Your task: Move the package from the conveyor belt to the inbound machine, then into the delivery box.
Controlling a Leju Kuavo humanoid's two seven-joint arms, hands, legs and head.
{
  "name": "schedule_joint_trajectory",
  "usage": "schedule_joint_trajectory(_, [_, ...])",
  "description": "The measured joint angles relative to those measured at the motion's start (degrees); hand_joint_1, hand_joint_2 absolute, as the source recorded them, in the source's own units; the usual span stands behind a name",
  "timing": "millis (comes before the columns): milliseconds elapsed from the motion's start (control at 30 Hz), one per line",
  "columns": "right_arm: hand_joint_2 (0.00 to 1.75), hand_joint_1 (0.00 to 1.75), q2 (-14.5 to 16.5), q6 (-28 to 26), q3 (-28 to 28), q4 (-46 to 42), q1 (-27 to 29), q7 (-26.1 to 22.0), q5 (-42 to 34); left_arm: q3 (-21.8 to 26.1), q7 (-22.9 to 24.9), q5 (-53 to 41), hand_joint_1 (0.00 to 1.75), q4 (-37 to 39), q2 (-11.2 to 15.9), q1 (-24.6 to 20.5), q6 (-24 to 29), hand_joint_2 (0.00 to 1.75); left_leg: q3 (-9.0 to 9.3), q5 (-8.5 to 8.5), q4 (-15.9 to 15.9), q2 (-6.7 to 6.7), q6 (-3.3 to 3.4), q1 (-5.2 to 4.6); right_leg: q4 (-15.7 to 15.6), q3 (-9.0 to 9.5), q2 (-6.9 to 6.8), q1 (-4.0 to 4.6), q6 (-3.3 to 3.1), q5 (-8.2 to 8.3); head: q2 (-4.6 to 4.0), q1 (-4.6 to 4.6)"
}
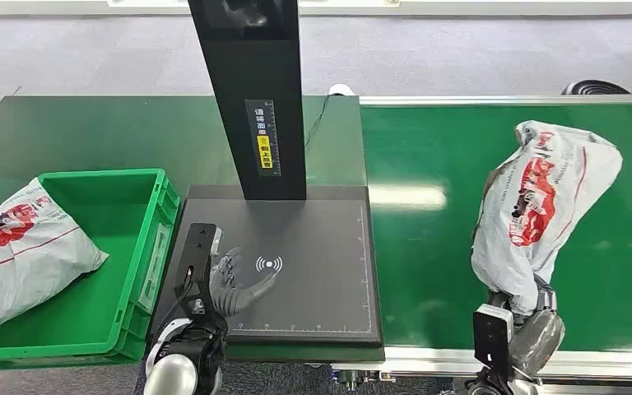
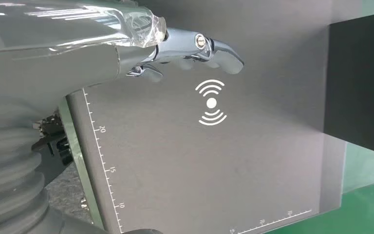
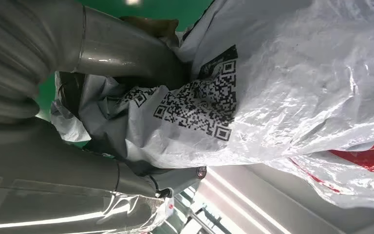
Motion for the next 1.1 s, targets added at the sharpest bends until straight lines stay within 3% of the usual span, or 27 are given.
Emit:
schedule_joint_trajectory(167, [1.75,1.75,0.7,0.0,1.8,-6.1,1.5,-0.8,-2.6,0.0,0.0,0.5,0.0,0.2,0.0,-0.3,0.3,1.75,-0.03,0.0,0.0,0.01,0.0,0.0,0.0,-0.01,-0.01,0.0,0.0,0.0,0.0,-0.01])
schedule_joint_trajectory(300, [1.75,1.75,0.2,2.4,7.4,-8.6,2.3,-1.1,-6.3,0.0,0.0,0.8,0.0,0.5,0.0,-1.2,0.1,1.75,-0.04,0.01,0.0,0.01,0.0,0.0,0.0,-0.01,-0.01,0.0,0.0,0.01,0.0,0.0])
schedule_joint_trajectory(567, [1.75,1.75,-4.0,26.7,25.1,-7.5,1.9,-1.1,-9.6,0.2,0.0,1.7,0.0,1.0,-0.1,-2.6,-2.6,1.75,-0.08,0.04,0.0,0.0,-0.04,0.01,0.0,-0.04,-0.02,0.01,-0.01,0.01,0.0,0.0])
schedule_joint_trajectory(767, [1.75,1.75,-6.0,39.1,32.9,-2.8,0.0,-1.1,-10.6,0.8,0.0,1.4,0.0,0.4,-0.1,-2.8,-0.7,1.75,-0.18,0.05,0.0,-0.07,-0.03,0.01,0.0,-0.09,-0.09,0.0,0.0,0.01,0.0,0.01])
schedule_joint_trajectory(900, [1.75,1.75,-6.8,40.0,34.3,0.5,-0.9,-0.6,-9.1,1.5,0.0,1.6,0.0,-0.8,0.0,-2.5,-0.3,1.75,-0.23,0.05,0.0,-0.1,-0.03,0.0,0.0,-0.11,-0.16,0.0,0.0,0.0,0.0,0.01])
schedule_joint_trajectory(1100, [1.75,1.75,-7.4,35.7,34.2,5.1,-1.5,4.7,-3.6,2.2,0.0,1.3,0.0,-2.2,0.0,-2.4,1.5,1.75,-0.24,0.05,0.0,-0.11,-0.03,0.01,0.0,-0.12,-0.17,0.0,0.0,0.01,0.0,0.01])
